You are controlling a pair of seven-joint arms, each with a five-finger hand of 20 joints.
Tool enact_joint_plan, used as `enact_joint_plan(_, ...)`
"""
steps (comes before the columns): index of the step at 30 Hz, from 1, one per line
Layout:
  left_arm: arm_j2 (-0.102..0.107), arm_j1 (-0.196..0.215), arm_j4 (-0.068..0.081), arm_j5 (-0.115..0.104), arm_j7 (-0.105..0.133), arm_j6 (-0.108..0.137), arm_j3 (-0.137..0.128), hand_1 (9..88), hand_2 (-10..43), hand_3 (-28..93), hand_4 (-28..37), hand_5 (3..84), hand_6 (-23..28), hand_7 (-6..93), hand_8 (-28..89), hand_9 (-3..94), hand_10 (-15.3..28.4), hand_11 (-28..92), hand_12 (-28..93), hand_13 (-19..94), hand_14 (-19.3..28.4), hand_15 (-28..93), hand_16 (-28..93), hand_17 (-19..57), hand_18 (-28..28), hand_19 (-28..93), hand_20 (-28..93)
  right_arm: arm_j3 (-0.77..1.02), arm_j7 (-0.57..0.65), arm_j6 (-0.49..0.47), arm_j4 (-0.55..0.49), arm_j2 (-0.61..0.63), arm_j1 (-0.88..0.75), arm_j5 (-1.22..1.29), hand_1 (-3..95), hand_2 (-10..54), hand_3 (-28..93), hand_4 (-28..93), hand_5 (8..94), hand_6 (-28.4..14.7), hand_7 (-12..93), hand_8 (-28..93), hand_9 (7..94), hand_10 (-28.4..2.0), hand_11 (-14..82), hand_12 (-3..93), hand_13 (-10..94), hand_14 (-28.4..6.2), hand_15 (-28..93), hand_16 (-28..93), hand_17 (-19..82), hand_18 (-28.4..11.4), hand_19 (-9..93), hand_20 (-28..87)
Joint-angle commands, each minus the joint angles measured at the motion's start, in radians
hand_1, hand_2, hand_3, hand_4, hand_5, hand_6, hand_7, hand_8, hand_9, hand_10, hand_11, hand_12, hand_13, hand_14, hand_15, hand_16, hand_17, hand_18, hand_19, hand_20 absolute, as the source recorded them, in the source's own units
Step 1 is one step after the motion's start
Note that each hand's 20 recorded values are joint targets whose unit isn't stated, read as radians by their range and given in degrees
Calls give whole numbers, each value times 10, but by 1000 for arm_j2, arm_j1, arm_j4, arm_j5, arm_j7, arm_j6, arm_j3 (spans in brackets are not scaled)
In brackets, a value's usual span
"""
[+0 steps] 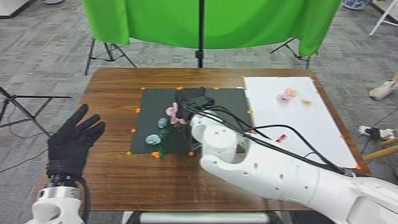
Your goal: Arrange flowers
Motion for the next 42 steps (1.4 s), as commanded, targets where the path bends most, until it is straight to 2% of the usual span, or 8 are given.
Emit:
enact_joint_plan(1, -1, 12, -3, 6, -19, 1, 2, 209, 71, 813, -283, 363, 86, 77, -76, 335, 201, 250, 107, 214, 277, 586, -112, -80, 284, 574, 15, -15, 0, -55, -7, -3, 12, -79, 439, -95, 724, -283, 748, 3, 186, -12, 775, -101, 526, 275, 658, -101, 825, 245, 216, -226, 846, 476)
enact_joint_plan(10, -3, 19, -6, 5, -21, 3, 4, 210, 70, 814, -283, 363, 86, 78, -76, 336, 201, 251, 106, 214, 277, 587, -112, -80, 284, 574, 14, -13, 10, -51, -12, 3, 11, -88, 415, -95, 741, -283, 738, 2, 178, -43, 760, -114, 551, 243, 644, -110, 833, 240, 203, -231, 838, 486)
enact_joint_plan(15, -10, 32, -11, 5, -14, 5, -4, 212, 69, 815, -283, 363, 86, 78, -77, 335, 201, 251, 106, 213, 277, 587, -112, -80, 284, 574, 14, 40, 10, 26, -69, 29, 17, -45, 398, -95, 759, -283, 727, 5, 174, -97, 747, -119, 553, 235, 633, -112, 834, 236, 198, -232, 832, 493)
enact_joint_plan(18, -22, 26, -9, 11, -22, 0, -8, 211, 69, 815, -283, 363, 85, 78, -77, 336, 201, 251, 106, 213, 277, 587, -112, -80, 284, 574, 14, 115, 18, 72, -111, 71, 20, 21, 382, -95, 760, -283, 713, 2, 176, -122, 732, -126, 537, 227, 620, -116, 826, 230, 188, -235, 820, 492)
enact_joint_plan(22, -20, 26, -9, 9, -12, 2, -3, 210, 70, 813, -283, 362, 85, 79, -77, 336, 201, 250, 106, 214, 277, 588, -112, -80, 284, 574, 13, 199, 36, 123, -130, 171, 25, 78, 366, -95, 761, -283, 671, -11, 169, -126, 692, -135, 461, 193, 575, -127, 788, 200, 165, -233, 779, 474)
enact_joint_plan(30, -13, 37, -10, 1, 10, 7, 10, 208, 70, 811, -283, 362, 85, 78, -77, 335, 203, 248, 106, 213, 276, 587, -112, -80, 284, 574, 13, 285, 113, 160, -46, 337, 32, 186, 351, -95, 782, -283, 592, -16, 170, -131, 607, -155, 352, 161, 502, -135, 752, 154, 120, -227, 724, 431)
enact_joint_plan(35, -2, 38, -9, -10, 28, 12, 17, 208, 70, 811, -283, 362, 85, 78, -76, 334, 202, 248, 107, 214, 277, 587, -112, -80, 284, 574, 12, 254, 155, 117, 32, 368, 59, 210, 349, -95, 790, -283, 577, -11, 170, -131, 577, -159, 314, 154, 487, -136, 751, 141, 112, -225, 720, 422)
enact_joint_plan(42, 3, 26, -6, -15, 32, 14, 23, 208, 70, 812, -283, 362, 85, 77, -76, 334, 201, 248, 107, 214, 277, 586, -112, -80, 284, 575, 12, 242, 192, 56, 99, 375, 45, 219, 349, -95, 800, -283, 567, -1, 179, -135, 545, -164, 273, 149, 460, -143, 750, 129, 108, -226, 722, 417)
